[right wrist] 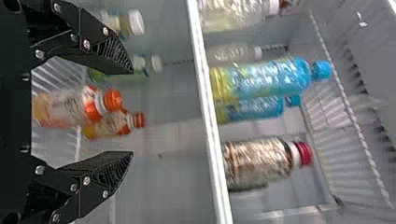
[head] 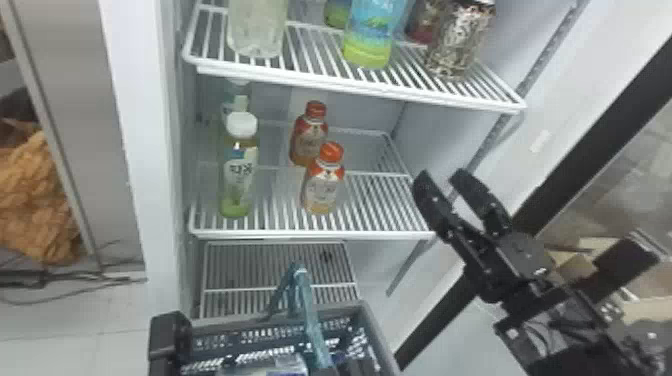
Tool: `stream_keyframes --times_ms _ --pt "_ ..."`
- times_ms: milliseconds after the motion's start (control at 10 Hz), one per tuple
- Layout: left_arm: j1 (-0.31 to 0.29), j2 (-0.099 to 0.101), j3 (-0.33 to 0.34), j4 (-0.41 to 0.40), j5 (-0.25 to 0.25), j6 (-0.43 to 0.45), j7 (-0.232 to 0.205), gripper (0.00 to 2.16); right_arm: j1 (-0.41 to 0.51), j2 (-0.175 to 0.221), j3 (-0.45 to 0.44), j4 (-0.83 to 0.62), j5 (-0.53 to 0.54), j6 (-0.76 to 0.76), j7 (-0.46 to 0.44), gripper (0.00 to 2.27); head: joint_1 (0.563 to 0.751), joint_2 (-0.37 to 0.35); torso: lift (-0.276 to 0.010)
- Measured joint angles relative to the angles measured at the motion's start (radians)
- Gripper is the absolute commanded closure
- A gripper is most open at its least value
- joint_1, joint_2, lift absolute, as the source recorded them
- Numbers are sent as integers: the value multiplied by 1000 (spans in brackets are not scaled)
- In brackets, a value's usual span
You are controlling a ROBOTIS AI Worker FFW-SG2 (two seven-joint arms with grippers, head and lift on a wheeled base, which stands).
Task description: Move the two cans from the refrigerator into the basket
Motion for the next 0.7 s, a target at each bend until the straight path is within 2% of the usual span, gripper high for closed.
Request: stream_keyframes --times_ms 200,700 --pt "0 0 -2 0 -4 0 1 1210 13 23 3 54 38 -131 -73 512 695 -350 -266" --pt "3 0 -3 0 -13 0 7 1210 -5 54 37 182 102 -216 -179 524 695 -350 -266"
